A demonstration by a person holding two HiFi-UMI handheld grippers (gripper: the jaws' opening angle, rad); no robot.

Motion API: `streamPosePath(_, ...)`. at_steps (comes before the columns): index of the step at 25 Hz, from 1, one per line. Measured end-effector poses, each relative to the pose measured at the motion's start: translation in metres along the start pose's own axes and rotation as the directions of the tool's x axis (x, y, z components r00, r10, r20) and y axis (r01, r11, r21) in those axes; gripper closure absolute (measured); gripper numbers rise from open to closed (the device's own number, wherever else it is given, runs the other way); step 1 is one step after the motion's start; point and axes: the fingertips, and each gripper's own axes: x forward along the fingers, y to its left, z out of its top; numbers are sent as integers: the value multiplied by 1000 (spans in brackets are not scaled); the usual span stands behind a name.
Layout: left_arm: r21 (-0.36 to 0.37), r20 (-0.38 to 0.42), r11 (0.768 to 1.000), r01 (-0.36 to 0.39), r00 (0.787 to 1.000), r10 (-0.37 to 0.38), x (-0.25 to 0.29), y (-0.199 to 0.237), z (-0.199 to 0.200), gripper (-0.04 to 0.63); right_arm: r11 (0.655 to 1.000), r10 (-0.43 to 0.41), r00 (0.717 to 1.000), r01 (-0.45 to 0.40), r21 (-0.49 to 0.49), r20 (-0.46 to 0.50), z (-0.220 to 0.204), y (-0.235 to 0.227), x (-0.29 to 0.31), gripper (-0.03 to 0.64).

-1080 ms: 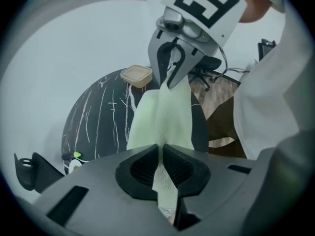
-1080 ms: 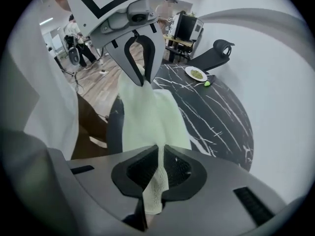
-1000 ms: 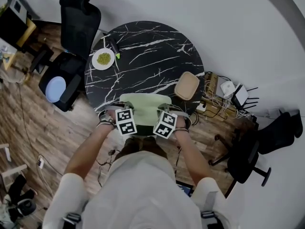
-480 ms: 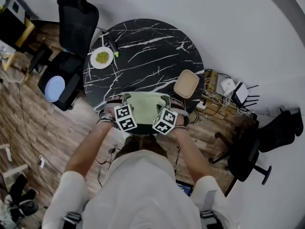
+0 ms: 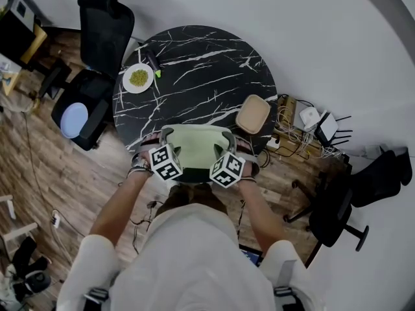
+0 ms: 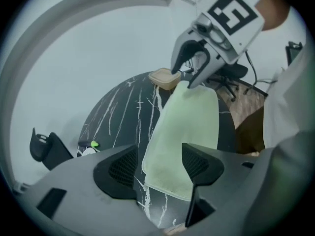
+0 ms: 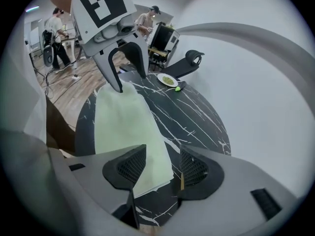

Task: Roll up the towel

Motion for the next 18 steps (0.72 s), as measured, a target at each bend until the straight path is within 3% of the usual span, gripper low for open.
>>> streamPosePath(2, -102, 61, 994, -34, 997, 40, -14, 6, -3, 329, 997, -43, 998, 39, 67, 54, 1, -7, -14, 433)
streamPosePath(5, -231, 168, 969, -89, 977, 129, -45, 17, -5, 519, 975, -131, 978, 98, 202, 159, 4, -25, -42, 458)
streamPosePath(6, -281, 211, 955, -93, 965, 156, -56, 21, -4, 580, 961, -163, 968, 112, 252, 191, 5, -32, -53, 503)
streamPosePath(9, -445, 335, 895, -43, 918, 211, -91, 31, 5, 591, 905, -247, 929, 119, 409, 275, 11, -51, -85, 608)
streamPosePath(11, -514, 405, 858, -13, 878, 255, -114, 40, 14, 592, 872, -271, 899, 78, 484, 344, 22, -63, -104, 623)
streamPosePath(14, -562, 509, 825, 51, 808, 297, -146, 53, 34, 592, 843, -294, 840, 4, 538, 455, 47, -84, -132, 623)
streamPosePath(16, -586, 587, 796, 150, 756, 290, -163, 59, 48, 592, 822, -332, 798, -17, 569, 504, 61, -101, -149, 623)
streamPosePath(18, -599, 669, 751, 277, 689, 279, -179, 65, 62, 592, 800, -373, 770, -15, 600, 517, 69, -117, -160, 623)
